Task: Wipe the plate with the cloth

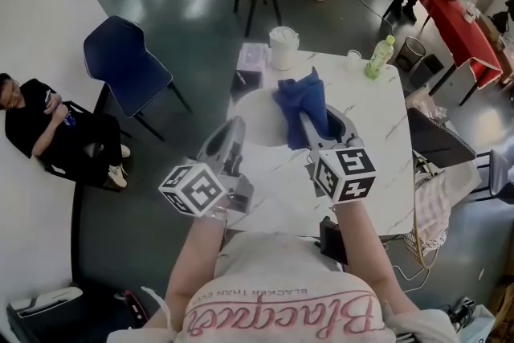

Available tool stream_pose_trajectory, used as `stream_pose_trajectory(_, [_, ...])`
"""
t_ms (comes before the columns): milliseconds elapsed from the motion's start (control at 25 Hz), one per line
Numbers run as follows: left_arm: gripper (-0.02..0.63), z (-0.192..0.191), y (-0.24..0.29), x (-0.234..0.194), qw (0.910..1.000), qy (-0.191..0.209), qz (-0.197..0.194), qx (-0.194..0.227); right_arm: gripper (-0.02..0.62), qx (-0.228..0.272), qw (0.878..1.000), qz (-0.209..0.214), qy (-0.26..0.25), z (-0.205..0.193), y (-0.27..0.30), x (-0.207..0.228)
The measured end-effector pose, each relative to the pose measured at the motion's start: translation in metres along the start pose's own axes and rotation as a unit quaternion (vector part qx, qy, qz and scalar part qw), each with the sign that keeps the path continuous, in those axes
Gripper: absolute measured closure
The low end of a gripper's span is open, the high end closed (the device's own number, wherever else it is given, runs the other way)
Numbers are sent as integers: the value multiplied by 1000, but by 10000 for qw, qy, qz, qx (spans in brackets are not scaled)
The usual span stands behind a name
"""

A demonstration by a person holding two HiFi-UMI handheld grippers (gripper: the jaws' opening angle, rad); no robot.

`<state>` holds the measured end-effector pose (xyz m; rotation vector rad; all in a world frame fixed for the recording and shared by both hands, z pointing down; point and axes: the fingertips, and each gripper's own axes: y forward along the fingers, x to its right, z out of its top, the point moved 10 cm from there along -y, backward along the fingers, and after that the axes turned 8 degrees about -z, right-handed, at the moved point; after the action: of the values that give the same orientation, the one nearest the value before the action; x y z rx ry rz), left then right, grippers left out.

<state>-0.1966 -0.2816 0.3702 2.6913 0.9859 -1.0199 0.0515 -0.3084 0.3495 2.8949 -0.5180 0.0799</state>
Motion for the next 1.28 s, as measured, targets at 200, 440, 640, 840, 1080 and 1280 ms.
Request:
stream_pose_trajectory(200, [588,1,1,-1,9999,5,50,93,480,-165,9984,-499,214,-9,-16,29])
stream_pose_trajectory(440, [588,-2,3,-2,9997,-51,164,154,480,236,9987,-287,353,8,-44,19])
stream_pose_trajectory(640, [588,-7,8,5,9998,-14,151,148,480,601,9974,405,-18,30,-41,-17])
stream_pose_trajectory(840, [588,-14,10,15,9999,29,135,97,480,532,9929,876,-612,32,-20,-54])
stream_pose_trajectory(1080, [588,-14,8,12,9997,-186,135,89,480,71,9895,1138,-893,9,-9,-73])
stream_pose_trajectory(1280, [588,-5,4,7,9998,-178,-47,119,480,-205,9869,1123,-1141,-8,-12,-64])
